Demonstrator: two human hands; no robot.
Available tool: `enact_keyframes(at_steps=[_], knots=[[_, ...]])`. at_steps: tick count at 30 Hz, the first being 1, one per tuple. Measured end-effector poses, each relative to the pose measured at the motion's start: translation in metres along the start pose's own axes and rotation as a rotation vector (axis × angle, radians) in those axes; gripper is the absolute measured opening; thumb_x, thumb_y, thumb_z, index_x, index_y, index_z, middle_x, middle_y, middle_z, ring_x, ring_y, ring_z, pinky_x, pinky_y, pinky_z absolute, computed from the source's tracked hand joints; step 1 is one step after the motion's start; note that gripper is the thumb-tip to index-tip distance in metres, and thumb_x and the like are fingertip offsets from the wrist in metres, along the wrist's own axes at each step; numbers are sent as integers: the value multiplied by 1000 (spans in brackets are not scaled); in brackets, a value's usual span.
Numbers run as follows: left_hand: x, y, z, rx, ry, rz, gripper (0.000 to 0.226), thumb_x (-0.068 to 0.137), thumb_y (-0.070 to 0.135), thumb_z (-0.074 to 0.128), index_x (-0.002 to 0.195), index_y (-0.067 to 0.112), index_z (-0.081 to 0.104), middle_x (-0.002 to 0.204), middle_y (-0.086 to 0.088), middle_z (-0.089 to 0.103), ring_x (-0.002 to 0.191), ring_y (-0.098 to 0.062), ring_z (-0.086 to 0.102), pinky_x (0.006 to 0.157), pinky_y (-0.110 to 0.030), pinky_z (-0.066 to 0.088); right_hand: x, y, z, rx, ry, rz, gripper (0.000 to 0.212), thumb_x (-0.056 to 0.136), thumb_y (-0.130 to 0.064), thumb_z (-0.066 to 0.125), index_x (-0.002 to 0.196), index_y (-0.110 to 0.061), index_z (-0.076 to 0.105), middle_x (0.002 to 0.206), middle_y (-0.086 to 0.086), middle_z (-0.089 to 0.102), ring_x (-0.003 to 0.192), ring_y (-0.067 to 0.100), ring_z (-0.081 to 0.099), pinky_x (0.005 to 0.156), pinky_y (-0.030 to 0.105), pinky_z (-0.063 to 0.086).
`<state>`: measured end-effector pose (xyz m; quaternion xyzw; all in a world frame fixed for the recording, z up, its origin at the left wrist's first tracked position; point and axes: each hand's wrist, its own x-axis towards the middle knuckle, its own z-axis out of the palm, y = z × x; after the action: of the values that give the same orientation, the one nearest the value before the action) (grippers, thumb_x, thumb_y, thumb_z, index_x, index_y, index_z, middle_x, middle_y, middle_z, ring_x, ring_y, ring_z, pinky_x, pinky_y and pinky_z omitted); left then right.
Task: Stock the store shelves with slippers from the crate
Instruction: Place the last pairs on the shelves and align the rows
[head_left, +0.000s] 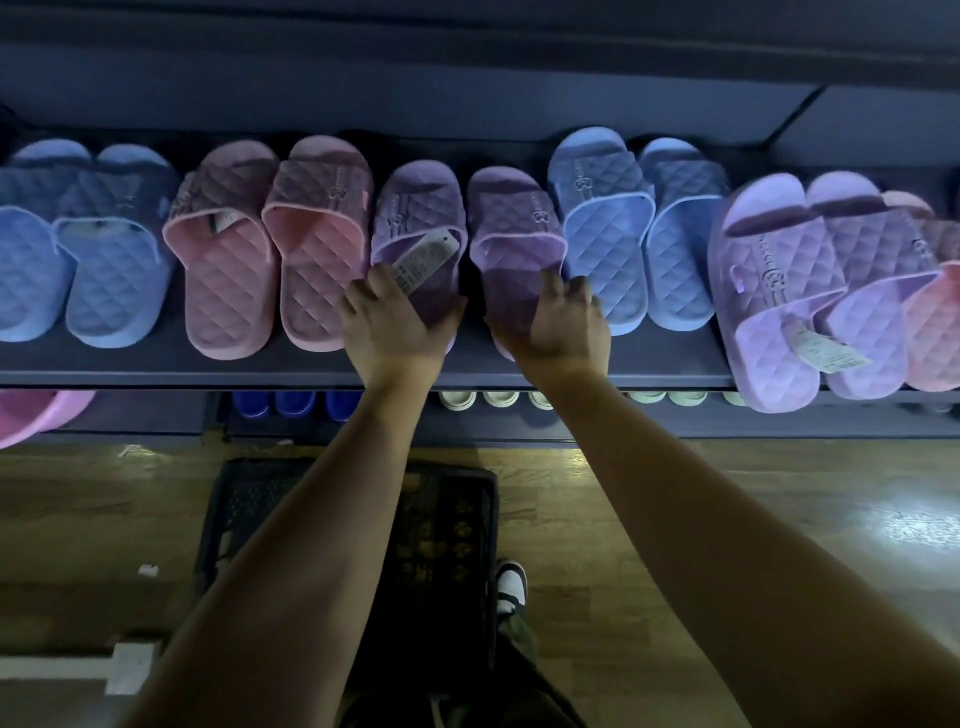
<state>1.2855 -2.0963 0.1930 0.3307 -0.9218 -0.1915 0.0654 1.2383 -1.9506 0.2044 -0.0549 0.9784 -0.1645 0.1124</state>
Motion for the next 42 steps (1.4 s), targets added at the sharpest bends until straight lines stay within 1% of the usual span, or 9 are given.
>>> enact_keyframes(at_steps=[7, 15, 19, 21, 26, 29, 32, 37, 42], knots=[[4, -18, 7, -45, -81, 195, 80, 69, 65, 58, 135, 21, 44, 136, -13, 41, 120, -34, 38, 93, -37, 35, -8, 0, 9, 137, -22, -96, 92, 72, -58, 68, 144, -13, 31, 129, 17, 37, 118, 35, 36, 91, 38, 41], [-2, -27, 12, 64, -66, 313, 63, 89, 56, 49, 137, 16, 49, 151, -22, 31, 136, -44, 27, 108, -46, 29, -8, 4, 18, 210, 27, -157, 76, 81, -53, 65, 141, -13, 40, 151, 18, 21, 134, 37, 25, 107, 43, 33], [-11, -32, 19, 158, -52, 408, 61, 97, 49, 30, 143, 10, 39, 150, -19, 33, 133, -47, 33, 113, -47, 24, -9, 4, 23, 175, 45, -171, 70, 86, -55, 57, 143, -17, 39, 155, 16, 16, 137, 35, 20, 114, 42, 26], [-13, -33, 23, 165, -47, 425, 60, 99, 47, 26, 145, 10, 35, 151, -19, 31, 140, -41, 26, 114, -43, 16, -9, 3, 23, 137, 51, -177, 70, 87, -56, 55, 141, -15, 40, 155, 17, 18, 135, 35, 23, 113, 40, 26], [-12, -26, 20, 147, -146, 358, 65, 96, 49, 21, 150, 12, 23, 157, -15, 16, 146, -31, 10, 118, -43, 16, -8, 7, 15, 155, -43, -198, 69, 89, -51, 55, 145, -15, 34, 157, 14, 11, 140, 33, 16, 111, 40, 27], [-17, -16, 10, 160, -212, 320, 64, 99, 42, 33, 150, 6, 17, 158, -19, 10, 146, -33, 8, 119, -45, 12, -18, 14, 5, 265, -34, -221, 56, 92, -37, 57, 140, -14, 42, 151, 13, 28, 137, 33, 27, 102, 41, 40], [-38, -1, -1, 124, -166, 361, 65, 97, 40, 37, 145, -3, 28, 150, -29, 25, 140, -43, 25, 113, -52, 24, -38, 23, -6, 325, 82, -237, 38, 90, -22, 59, 125, -7, 56, 125, 16, 50, 114, 36, 48, 87, 44, 49], [-85, 34, -5, 59, -216, 466, 62, 99, 35, 39, 149, 5, 20, 156, -19, 18, 145, -32, 15, 119, -45, 15, -69, 50, -24, 364, 190, -152, 33, 88, -18, 59, 119, -7, 61, 118, 16, 57, 107, 36, 52, 88, 41, 45], [-125, 75, 5, 1, -236, 546, 55, 98, 31, 42, 146, 6, 29, 154, -16, 27, 143, -31, 23, 117, -47, 17, -83, 96, -47, 404, 261, -123, 29, 84, -18, 56, 108, -4, 65, 103, 17, 64, 97, 37, 58, 83, 47, 49]])
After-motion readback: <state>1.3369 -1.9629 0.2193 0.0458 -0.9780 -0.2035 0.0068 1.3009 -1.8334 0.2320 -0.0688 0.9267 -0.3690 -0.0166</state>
